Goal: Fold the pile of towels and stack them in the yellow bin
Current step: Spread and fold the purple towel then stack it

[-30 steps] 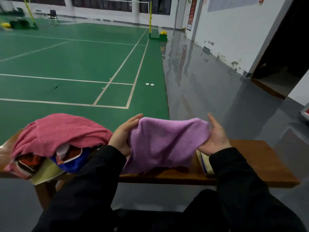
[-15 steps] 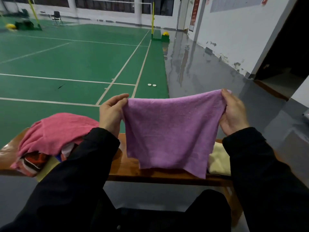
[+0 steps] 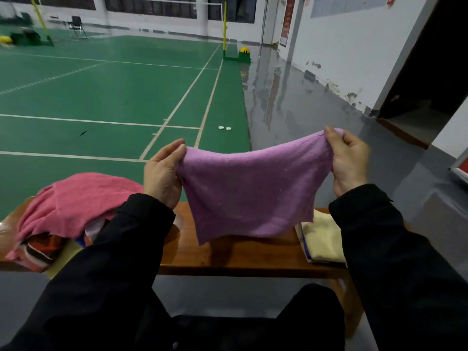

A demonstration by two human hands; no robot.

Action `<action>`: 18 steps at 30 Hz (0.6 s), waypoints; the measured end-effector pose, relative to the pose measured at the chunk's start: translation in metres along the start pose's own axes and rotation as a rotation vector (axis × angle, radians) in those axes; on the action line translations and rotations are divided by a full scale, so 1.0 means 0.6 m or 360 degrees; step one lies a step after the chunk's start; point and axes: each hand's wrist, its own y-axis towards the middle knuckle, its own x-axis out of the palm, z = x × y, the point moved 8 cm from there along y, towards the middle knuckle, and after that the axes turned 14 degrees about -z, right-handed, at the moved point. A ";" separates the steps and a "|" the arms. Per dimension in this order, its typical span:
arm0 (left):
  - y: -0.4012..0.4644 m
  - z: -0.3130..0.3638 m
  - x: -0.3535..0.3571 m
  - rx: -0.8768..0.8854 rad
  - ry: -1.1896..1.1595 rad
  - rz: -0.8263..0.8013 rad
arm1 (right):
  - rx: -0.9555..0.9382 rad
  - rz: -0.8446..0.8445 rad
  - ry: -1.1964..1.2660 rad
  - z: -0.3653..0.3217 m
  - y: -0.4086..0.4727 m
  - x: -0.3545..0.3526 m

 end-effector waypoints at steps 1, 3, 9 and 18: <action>0.000 -0.006 -0.002 -0.0063 0.0024 0.0019 | -0.0022 -0.0005 -0.0035 -0.003 0.001 0.002; -0.003 -0.028 -0.005 -0.0292 0.0036 -0.0009 | -0.0047 -0.0027 -0.0112 -0.008 0.003 0.006; -0.011 -0.029 -0.023 -0.0198 0.0058 0.0096 | -0.0019 -0.0004 -0.0280 0.003 0.009 0.004; -0.004 0.039 -0.018 0.0370 0.0955 0.0125 | -0.0044 0.0152 -0.0061 0.011 -0.004 -0.016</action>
